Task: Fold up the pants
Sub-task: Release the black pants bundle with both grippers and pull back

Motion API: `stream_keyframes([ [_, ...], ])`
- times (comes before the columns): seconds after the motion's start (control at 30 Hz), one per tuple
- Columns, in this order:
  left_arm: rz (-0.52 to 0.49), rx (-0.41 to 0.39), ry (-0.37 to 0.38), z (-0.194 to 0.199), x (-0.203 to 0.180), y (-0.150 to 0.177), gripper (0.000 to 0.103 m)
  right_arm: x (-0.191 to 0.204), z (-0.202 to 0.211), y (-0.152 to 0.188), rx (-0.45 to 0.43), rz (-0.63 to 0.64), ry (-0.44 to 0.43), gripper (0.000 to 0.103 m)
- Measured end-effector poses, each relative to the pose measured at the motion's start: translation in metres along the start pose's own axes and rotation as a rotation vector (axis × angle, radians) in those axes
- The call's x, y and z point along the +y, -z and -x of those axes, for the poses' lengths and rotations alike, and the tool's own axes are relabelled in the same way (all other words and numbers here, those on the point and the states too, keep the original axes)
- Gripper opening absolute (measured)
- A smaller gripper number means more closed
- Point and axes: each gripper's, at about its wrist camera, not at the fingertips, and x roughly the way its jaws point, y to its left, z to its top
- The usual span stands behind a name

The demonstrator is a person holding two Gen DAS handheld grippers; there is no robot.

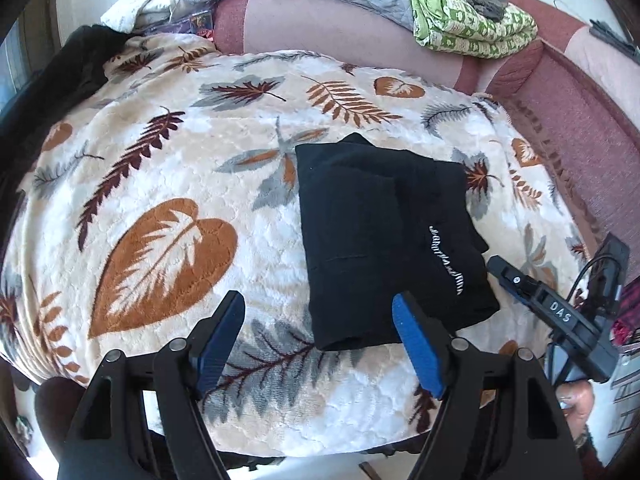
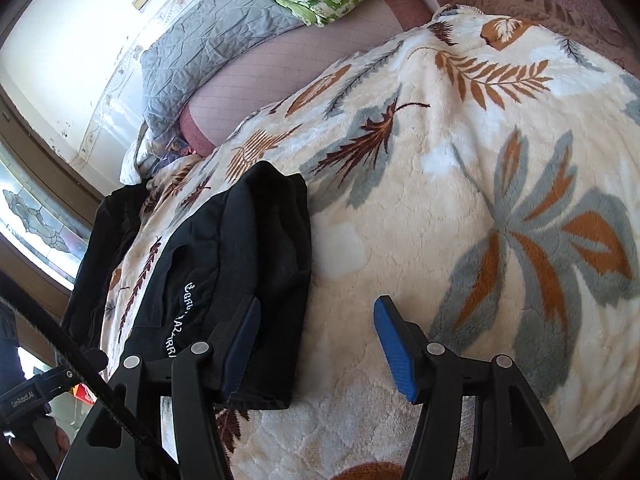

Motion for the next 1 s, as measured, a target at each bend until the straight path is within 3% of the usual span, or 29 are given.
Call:
stream_keyframes([
  [0.43,-0.062,-0.007,-0.099,-0.005,-0.002,0.004,0.078,0.007,-0.006,0.010,-0.027,0.051,0.026,0.070],
  [1.0,-0.029,0.003,-0.094,-0.006,0.006,0.006,0.080,0.009,-0.006,0.020,-0.083,0.099,0.028,0.076],
])
